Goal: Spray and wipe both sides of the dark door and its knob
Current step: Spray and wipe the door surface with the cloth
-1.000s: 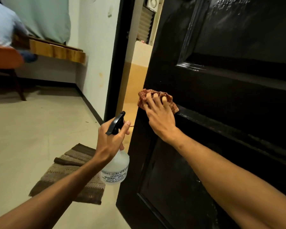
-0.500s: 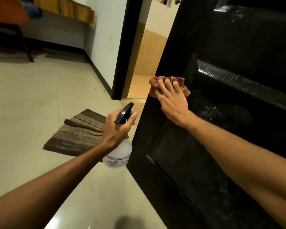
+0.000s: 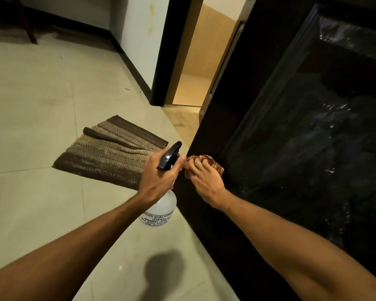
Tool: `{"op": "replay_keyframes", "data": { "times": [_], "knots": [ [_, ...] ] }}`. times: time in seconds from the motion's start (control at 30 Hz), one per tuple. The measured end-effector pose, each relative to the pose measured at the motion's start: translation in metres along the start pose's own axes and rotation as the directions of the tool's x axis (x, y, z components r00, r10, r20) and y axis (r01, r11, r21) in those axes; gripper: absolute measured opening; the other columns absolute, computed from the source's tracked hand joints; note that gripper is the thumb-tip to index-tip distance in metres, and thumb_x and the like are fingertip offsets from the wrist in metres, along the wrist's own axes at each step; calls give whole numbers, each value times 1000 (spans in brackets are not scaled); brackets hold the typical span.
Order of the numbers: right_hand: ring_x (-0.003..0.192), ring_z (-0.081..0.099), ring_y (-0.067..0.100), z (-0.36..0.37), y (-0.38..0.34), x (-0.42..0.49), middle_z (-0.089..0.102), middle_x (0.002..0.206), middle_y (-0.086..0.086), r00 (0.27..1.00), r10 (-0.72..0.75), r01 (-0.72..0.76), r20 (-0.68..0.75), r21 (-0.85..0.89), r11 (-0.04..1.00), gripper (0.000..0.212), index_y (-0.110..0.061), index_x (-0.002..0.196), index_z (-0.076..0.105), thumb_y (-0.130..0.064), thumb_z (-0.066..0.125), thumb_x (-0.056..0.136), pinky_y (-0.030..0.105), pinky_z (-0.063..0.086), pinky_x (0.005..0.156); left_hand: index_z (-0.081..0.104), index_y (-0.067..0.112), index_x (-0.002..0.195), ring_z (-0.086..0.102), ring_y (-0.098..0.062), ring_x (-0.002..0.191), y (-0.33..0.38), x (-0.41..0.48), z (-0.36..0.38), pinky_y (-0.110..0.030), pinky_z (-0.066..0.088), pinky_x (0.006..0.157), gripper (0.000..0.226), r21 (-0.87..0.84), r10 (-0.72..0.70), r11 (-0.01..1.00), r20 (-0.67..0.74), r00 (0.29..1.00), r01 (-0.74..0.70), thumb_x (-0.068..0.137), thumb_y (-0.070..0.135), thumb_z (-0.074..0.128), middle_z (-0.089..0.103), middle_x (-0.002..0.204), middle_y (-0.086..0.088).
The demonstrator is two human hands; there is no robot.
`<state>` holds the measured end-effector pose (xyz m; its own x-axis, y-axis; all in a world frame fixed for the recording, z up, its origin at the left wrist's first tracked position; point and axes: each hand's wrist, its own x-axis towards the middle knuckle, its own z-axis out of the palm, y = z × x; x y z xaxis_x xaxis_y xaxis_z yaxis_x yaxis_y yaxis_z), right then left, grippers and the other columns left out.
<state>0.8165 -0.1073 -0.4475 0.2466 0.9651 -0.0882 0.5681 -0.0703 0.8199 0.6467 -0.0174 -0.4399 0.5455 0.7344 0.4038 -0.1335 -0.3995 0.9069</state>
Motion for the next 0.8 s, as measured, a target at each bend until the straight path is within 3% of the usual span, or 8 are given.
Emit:
{"op": "replay_keyframes", "data": {
  "times": [0.13,0.23,0.33,0.4,0.47,0.57,0.63,0.8],
  "knots": [
    [152,18,34,-4,-7,18,16,167,13,993,42,-37,-112,43,998,62,-11,158,33,-34,47,102,47,21,123,67,12,95,65,-13,59,-15,-7,-15,-20,50,42,23,3,-1,1000,-3,1000,1,100,34,68,68,81,-12],
    [154,11,35,24,-43,-12,10,169,11,991,-128,129,39,-17,992,59,-16,158,36,-33,48,103,48,14,125,67,10,88,62,-12,54,-20,-20,-17,-20,48,42,24,-6,-5,1000,15,1000,5,100,31,68,65,74,-11],
    [156,6,34,26,-33,-41,7,171,11,981,-164,160,104,52,986,54,-16,156,39,-28,49,104,48,6,126,67,21,88,63,-18,65,-13,-21,-21,-23,51,46,24,-12,-18,1000,27,999,19,99,43,69,65,76,-7],
    [155,11,37,4,-3,-50,11,169,16,995,-99,98,22,47,994,52,-14,154,41,-27,45,104,50,11,125,66,32,90,64,-24,74,-10,-18,-22,-34,55,53,29,23,-14,1000,37,999,14,95,61,65,67,82,-2],
    [149,23,38,-23,41,-55,21,165,18,993,57,-59,-108,-14,998,55,-12,154,42,-27,45,101,50,23,121,65,35,91,66,-22,78,3,-16,-19,-40,57,59,32,43,5,999,58,998,-7,94,67,61,68,83,3],
    [145,29,39,-61,109,-64,25,162,19,924,313,-314,-219,31,949,69,-10,152,42,-28,57,87,49,28,114,66,28,91,66,-9,65,47,-11,-11,-25,54,52,24,-15,85,996,75,994,-84,96,52,62,68,77,4],
    [144,30,38,-73,132,-79,28,161,18,884,402,-389,-241,101,916,73,-10,151,44,-26,60,82,49,26,112,67,25,94,65,-5,60,71,-4,-4,-22,53,51,24,-24,104,995,105,989,-102,95,48,62,69,77,3],
    [149,24,37,-65,123,-137,20,167,18,985,169,-169,-44,0,986,64,-13,155,41,-29,50,94,47,20,116,68,30,103,68,-23,79,126,4,14,-21,52,49,49,-96,70,994,142,987,-57,85,76,63,69,100,-11]
  ]
}}
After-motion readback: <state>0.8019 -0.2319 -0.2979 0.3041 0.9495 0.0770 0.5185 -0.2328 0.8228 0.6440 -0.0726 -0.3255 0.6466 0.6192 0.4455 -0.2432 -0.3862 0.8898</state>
